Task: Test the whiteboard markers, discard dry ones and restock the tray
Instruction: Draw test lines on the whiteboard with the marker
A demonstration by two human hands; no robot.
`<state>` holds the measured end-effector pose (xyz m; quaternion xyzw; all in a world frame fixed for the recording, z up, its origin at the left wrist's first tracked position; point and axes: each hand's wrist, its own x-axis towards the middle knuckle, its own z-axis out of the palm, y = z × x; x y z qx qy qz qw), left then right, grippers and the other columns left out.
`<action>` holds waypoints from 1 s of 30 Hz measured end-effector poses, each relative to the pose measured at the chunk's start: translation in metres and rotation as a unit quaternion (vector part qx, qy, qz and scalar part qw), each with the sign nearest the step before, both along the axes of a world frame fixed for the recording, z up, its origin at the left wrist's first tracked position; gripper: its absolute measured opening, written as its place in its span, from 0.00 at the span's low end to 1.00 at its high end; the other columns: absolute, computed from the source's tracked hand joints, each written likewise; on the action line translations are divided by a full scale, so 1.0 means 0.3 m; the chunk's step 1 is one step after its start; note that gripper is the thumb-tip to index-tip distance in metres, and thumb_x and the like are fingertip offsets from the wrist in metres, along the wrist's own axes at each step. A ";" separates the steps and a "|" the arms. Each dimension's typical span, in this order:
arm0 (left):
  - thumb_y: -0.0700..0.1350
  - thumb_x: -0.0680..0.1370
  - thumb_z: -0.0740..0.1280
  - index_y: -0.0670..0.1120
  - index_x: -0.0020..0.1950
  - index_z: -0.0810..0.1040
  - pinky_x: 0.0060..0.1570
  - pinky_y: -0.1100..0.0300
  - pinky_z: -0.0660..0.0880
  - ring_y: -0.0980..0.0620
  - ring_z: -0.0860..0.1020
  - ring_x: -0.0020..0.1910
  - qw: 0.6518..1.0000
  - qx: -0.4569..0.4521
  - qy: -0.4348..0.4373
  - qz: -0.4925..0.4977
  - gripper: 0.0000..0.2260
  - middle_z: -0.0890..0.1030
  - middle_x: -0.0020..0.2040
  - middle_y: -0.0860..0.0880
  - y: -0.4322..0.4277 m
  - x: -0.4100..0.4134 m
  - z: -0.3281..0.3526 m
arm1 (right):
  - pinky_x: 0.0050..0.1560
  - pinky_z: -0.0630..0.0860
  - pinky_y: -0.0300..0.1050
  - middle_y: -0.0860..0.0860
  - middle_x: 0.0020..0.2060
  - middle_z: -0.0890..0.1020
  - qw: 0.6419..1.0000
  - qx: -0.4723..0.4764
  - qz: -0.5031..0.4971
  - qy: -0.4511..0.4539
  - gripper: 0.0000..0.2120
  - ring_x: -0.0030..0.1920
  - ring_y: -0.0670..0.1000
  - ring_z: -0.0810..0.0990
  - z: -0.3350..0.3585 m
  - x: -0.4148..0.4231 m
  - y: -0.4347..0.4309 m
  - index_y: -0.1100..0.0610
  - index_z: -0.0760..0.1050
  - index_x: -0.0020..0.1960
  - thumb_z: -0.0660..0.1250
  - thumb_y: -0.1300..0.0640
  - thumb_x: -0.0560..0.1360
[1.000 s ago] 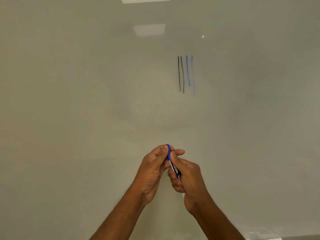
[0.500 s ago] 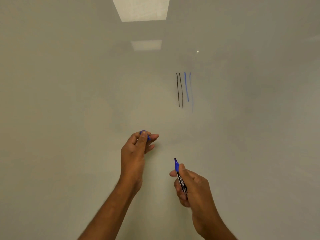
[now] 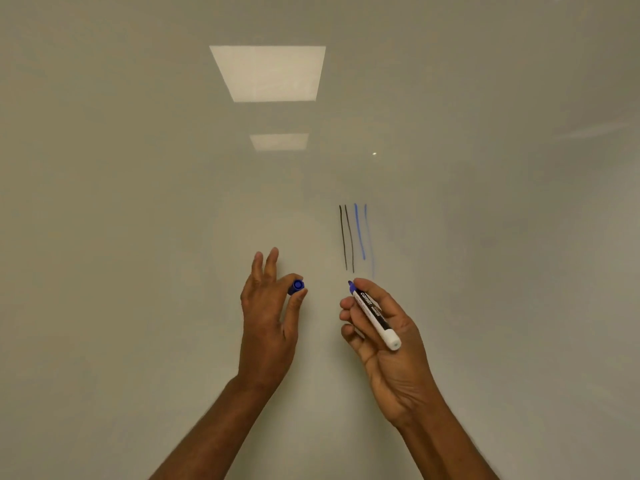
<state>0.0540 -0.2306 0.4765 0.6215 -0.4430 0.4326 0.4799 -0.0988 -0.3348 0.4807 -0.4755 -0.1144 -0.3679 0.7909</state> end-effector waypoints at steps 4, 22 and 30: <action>0.48 0.84 0.60 0.47 0.66 0.76 0.81 0.53 0.51 0.50 0.52 0.83 0.996 0.024 -0.078 0.031 0.13 0.63 0.81 0.47 -0.049 0.052 0.044 | 0.47 0.81 0.44 0.53 0.47 0.85 0.979 -0.105 -0.174 0.001 0.16 0.47 0.53 0.84 0.048 0.050 -0.005 0.53 0.78 0.61 0.68 0.52 0.74; 0.47 0.83 0.63 0.42 0.64 0.81 0.79 0.43 0.56 0.43 0.63 0.80 0.968 -0.005 -0.203 0.150 0.14 0.71 0.76 0.42 -0.133 0.139 0.066 | 0.43 0.81 0.44 0.51 0.46 0.80 0.865 -0.227 -0.436 -0.097 0.09 0.45 0.51 0.80 0.201 0.247 -0.083 0.51 0.76 0.57 0.68 0.52 0.78; 0.48 0.84 0.63 0.46 0.67 0.76 0.78 0.39 0.58 0.42 0.63 0.80 0.962 -0.004 -0.217 0.164 0.14 0.70 0.76 0.41 -0.137 0.144 0.063 | 0.45 0.79 0.36 0.50 0.45 0.80 0.848 -0.248 -0.459 -0.097 0.10 0.46 0.47 0.80 0.222 0.281 -0.100 0.54 0.77 0.57 0.69 0.54 0.77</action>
